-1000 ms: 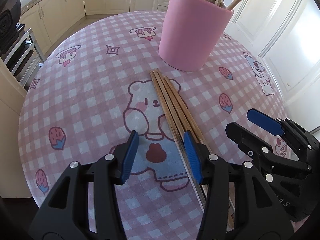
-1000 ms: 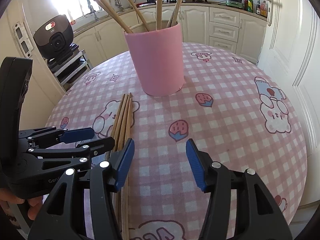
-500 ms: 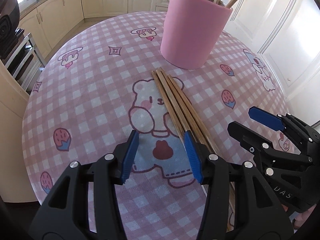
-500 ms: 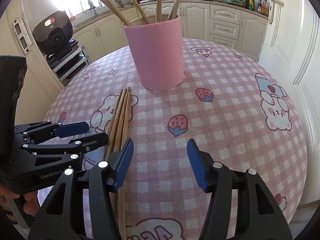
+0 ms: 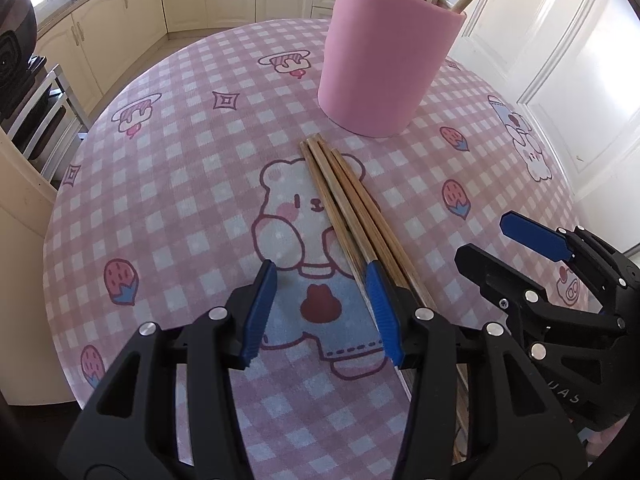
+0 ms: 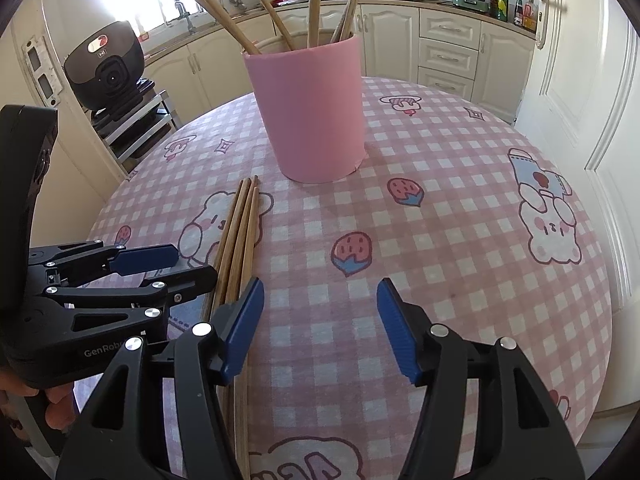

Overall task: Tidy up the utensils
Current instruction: 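Move both tools down to the remaining chopsticks on the cloth, then close the left tool on a chopstick while the right tool grasps another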

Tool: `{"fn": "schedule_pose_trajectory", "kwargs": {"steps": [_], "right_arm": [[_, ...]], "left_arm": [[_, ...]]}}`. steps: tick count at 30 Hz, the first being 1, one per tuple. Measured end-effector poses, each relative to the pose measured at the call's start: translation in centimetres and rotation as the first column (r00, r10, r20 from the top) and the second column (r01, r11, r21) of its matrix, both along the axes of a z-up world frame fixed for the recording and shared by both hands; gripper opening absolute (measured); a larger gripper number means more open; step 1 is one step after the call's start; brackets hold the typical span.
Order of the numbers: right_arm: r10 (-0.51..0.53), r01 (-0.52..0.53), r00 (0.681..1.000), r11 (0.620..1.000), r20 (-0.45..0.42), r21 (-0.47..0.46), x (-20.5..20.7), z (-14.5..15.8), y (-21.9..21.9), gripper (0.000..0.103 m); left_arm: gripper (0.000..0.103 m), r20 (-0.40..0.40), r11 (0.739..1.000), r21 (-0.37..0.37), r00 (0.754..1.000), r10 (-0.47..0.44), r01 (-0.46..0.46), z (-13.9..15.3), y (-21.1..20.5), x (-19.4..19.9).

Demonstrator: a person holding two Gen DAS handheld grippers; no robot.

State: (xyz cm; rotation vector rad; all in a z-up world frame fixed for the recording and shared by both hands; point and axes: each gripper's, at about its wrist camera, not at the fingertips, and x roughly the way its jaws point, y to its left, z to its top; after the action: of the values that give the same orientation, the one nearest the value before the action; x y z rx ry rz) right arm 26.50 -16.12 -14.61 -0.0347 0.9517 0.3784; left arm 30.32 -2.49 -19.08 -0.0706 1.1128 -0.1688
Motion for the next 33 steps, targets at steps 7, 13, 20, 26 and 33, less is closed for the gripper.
{"fn": "schedule_pose_trajectory", "kwargs": {"steps": [7, 13, 20, 26, 33], "right_arm": [[-0.002, 0.002, 1.000, 1.000, -0.009, -0.017, 0.2, -0.2, -0.1, 0.056], [-0.002, 0.001, 1.000, 1.000, -0.020, -0.030, 0.0, -0.6, -0.2, 0.057], [0.014, -0.015, 1.000, 0.999, -0.021, -0.043, 0.0, -0.4, 0.3, 0.058], [0.064, -0.066, 0.998, 0.996, -0.027, -0.060, 0.2, -0.5, 1.7, 0.058], [0.084, -0.088, 0.995, 0.993, -0.048, -0.084, 1.3, -1.0, 3.2, 0.053]], "left_arm": [[0.046, 0.003, 1.000, 0.019, 1.000, 0.009, -0.009, -0.1, -0.7, 0.0], [0.046, 0.025, 0.999, 0.045, 1.000, -0.019, 0.017, -0.4, -1.2, 0.0], [0.031, 0.039, 0.994, 0.092, 0.998, -0.058, 0.054, -0.5, -1.2, -0.1], [0.016, 0.023, 0.998, 0.022, 0.998, -0.064, 0.064, -0.4, 1.2, 0.0], [0.016, 0.028, 0.998, -0.030, 0.998, -0.061, 0.062, -0.4, 1.7, -0.3]]}}
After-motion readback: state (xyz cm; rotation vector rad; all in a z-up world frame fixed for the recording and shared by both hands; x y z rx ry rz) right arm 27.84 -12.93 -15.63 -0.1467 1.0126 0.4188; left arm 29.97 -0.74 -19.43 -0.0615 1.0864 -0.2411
